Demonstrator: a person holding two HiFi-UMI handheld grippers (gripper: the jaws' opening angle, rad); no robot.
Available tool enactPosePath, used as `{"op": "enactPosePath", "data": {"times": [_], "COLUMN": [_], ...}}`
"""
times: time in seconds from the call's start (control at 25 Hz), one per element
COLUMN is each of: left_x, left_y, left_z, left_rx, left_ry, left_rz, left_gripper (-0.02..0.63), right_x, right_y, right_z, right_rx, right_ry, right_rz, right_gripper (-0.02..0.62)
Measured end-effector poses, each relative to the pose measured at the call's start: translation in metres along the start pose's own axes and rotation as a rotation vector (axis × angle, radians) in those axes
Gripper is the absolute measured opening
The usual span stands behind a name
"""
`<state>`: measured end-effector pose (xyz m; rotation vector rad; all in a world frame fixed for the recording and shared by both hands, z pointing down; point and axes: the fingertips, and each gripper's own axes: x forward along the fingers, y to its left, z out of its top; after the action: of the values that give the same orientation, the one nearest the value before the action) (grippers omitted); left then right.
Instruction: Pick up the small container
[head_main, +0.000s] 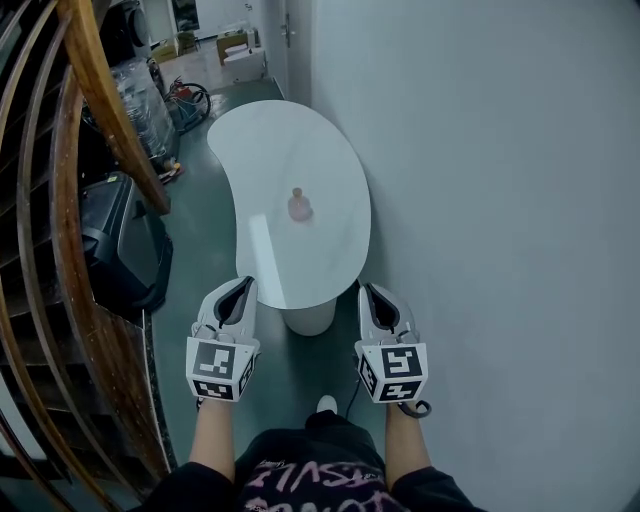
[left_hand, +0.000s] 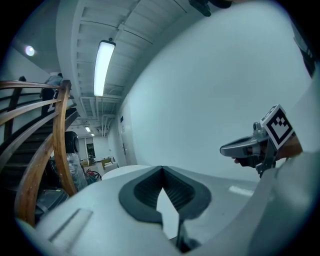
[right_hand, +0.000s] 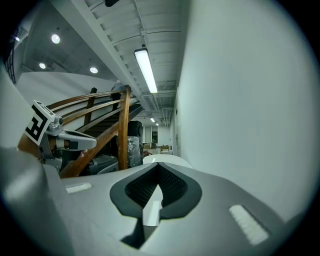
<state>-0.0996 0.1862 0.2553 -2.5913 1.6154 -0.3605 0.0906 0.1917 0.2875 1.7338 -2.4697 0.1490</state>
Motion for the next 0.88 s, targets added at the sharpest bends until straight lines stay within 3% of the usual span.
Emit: {"op": "enactPosePath", "data": {"times": [0.24, 0.88], "left_x": [0.035, 0.063], "left_y": [-0.004, 0.009], "left_z": [0.007, 0.017], "left_rx": [0.009, 0.007], "left_ry": [0.023, 0.024], "left_rz": [0.015, 0.028], "left_gripper": [0.0, 0.0], "right_x": [0.027, 0.063], "right_y": [-0.025, -0.035], "right_z": [0.004, 0.016], "right_rx": [0.001, 0.006], "right_ry": [0.007, -0.015], "right_rz": [0.034, 0.079], "right_gripper": [0.011, 0.011]}}
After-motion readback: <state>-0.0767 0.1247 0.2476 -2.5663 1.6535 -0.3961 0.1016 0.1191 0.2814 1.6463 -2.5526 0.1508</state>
